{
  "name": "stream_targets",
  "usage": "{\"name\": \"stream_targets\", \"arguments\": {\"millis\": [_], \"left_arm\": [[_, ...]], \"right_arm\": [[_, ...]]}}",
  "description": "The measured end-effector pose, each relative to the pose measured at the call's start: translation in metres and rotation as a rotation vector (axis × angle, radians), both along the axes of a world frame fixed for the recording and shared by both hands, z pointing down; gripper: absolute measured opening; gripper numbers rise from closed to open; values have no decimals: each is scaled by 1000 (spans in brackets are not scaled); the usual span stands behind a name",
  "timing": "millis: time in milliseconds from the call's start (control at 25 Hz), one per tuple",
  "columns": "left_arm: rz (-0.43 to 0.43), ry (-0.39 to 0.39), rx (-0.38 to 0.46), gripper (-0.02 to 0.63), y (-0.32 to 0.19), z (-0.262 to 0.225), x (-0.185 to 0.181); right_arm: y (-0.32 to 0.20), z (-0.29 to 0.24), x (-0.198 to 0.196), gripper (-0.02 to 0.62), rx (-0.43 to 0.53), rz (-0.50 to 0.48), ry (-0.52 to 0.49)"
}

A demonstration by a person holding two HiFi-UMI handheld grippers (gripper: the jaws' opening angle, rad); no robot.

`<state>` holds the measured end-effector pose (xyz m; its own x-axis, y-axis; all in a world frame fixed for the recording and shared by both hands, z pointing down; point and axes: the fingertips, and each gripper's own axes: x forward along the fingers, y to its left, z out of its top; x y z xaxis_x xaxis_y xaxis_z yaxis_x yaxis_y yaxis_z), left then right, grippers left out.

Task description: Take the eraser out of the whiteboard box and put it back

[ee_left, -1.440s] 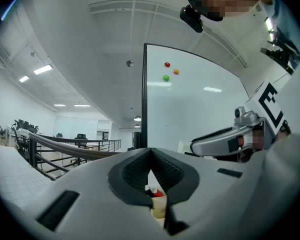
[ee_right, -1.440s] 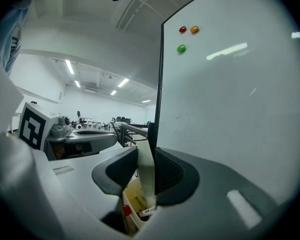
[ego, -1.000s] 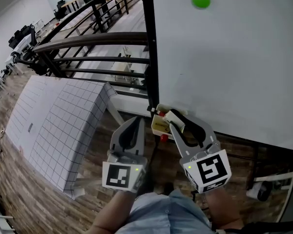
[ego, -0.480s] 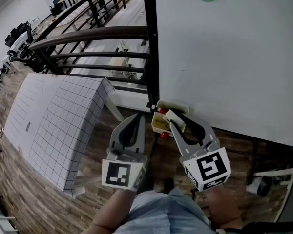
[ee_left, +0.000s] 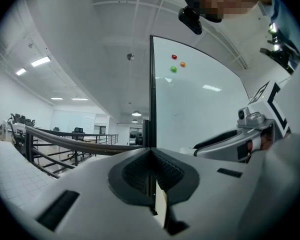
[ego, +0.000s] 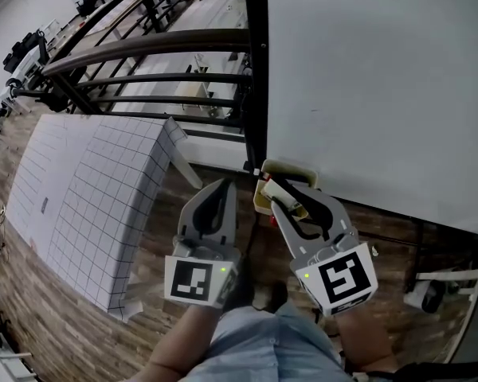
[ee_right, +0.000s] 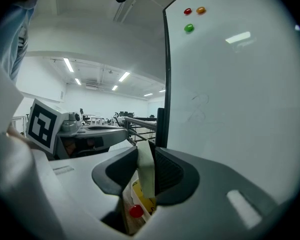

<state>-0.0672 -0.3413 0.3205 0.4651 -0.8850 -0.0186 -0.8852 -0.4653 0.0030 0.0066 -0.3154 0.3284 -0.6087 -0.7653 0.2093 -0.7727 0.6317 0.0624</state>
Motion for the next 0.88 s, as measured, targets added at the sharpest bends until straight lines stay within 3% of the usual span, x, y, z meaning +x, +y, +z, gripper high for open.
{"name": "stream_targets", "arguments": {"millis": [880], "left_arm": [[51, -23, -64, -2, -25, 27, -2]], "right_arm": [[-23, 89, -11, 118, -216, 47, 68]]}}
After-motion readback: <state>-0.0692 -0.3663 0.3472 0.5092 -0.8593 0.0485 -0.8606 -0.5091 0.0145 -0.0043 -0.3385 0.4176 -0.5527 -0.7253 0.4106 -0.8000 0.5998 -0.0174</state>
